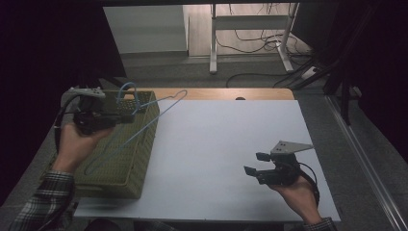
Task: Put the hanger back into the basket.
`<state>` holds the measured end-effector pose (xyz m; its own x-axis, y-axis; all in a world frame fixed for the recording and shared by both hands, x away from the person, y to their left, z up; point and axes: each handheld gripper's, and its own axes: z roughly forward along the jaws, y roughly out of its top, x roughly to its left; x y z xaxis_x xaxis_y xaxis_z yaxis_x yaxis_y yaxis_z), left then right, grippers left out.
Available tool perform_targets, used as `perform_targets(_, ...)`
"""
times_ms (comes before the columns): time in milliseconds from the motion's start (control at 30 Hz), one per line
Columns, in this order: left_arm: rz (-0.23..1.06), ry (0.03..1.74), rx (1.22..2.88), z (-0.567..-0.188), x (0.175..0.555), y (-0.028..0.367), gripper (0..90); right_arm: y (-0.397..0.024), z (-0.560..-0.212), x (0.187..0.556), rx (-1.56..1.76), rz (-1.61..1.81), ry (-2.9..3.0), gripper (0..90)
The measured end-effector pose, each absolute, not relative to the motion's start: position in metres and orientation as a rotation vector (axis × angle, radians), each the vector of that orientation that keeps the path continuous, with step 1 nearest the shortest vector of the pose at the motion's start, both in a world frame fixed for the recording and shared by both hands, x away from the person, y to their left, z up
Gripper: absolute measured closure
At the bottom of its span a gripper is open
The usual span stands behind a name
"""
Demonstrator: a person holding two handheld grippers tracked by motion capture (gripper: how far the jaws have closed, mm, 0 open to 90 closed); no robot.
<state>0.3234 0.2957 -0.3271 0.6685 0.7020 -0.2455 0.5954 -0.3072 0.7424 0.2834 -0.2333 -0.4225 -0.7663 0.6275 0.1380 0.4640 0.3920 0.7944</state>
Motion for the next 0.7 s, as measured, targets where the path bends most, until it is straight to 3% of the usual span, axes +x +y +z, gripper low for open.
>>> perform_targets(700,0.213,1.169,1.926,-0.362,0.328,0.396,87.7,-0.246,-0.434,0.285,1.026,1.276,2.451,29.1)
